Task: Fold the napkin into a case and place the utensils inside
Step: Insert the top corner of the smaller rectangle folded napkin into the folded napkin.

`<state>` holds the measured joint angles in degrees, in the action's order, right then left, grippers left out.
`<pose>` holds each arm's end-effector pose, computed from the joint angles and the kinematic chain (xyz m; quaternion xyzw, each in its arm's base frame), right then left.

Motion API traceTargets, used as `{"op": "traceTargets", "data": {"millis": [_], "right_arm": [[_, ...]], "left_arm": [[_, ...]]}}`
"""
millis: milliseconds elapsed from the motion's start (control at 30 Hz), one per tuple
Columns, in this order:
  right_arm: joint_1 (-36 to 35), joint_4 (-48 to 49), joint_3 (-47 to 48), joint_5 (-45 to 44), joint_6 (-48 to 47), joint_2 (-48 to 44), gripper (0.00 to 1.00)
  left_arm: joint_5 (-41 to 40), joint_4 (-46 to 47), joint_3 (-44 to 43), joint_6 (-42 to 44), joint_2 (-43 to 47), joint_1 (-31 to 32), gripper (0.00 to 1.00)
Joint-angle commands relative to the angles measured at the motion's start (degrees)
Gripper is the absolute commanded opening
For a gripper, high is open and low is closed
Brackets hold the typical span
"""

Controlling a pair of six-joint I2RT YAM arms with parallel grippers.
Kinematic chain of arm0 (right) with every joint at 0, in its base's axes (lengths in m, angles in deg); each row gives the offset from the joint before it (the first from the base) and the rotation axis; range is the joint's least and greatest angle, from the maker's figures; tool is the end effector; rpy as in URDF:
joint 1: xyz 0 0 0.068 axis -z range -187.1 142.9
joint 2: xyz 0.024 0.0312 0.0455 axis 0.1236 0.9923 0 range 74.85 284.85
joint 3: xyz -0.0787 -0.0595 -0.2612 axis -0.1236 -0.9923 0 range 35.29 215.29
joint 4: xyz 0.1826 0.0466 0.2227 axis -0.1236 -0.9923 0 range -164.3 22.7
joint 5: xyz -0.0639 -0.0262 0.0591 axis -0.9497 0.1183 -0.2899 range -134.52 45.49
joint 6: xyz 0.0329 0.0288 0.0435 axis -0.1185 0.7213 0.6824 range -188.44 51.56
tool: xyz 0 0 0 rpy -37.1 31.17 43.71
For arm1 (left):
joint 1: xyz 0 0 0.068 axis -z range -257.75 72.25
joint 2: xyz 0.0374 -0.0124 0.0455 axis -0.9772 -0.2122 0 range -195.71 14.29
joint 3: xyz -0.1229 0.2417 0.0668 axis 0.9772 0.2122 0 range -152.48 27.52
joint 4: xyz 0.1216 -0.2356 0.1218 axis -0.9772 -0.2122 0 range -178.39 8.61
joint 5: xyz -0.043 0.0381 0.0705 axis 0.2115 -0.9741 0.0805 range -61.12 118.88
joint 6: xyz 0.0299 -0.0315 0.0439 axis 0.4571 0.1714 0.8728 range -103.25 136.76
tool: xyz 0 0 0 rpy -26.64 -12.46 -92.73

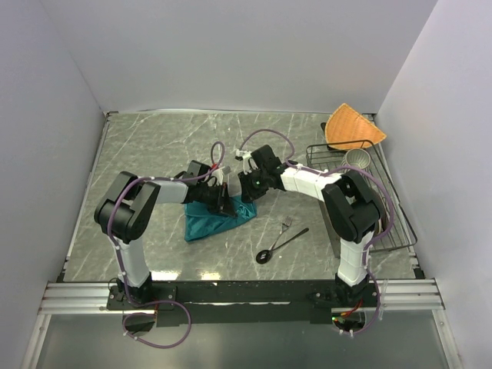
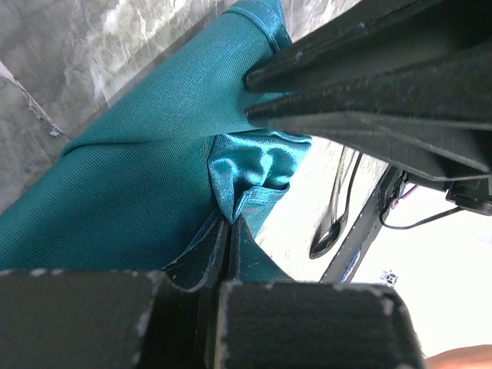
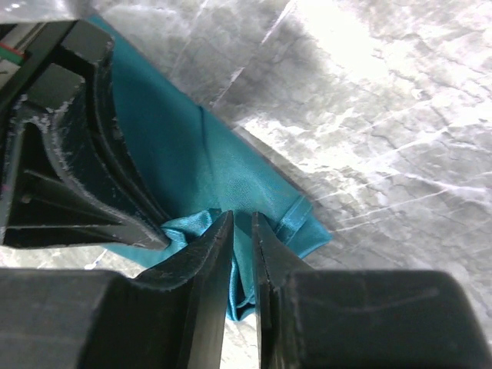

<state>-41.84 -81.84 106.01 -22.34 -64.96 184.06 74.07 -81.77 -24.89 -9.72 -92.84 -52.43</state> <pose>0.3463 0.2616 0.1499 -0.3094 0.8799 0.2742 0.2342 0.3203 -0.1880 0.0929 0.1063 0.8819 -0.4506 0.0889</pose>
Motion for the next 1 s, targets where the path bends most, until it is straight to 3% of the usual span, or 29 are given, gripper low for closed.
{"op": "traceTargets", "data": {"millis": [0,233,733,967], "right_arm": [[-0.4,1.5,2.1,-2.8,-1.1,-0.7,0.22],[-1.5,0.5,1.6,-2.8,-3.0,-0.2,0.22],[-3.4,2.4,-1.5,-8.4,-5.7,0.8,0.38],[-3.9,3.0,-3.5,-7.4,-5.9,-0.7,0.37]], "left_arm": [[1.0,-0.5,-0.1,-1.5,-0.4,-0.2,0.01],[0.8,-0.2,-0.3,-2.4,-1.1,-0.3,0.01],[1.2,-0.7,-1.2,-2.8,-2.7,-1.2,0.01],[1.7,-0.5,-1.6,-3.1,-3.5,-1.5,0.01]]}}
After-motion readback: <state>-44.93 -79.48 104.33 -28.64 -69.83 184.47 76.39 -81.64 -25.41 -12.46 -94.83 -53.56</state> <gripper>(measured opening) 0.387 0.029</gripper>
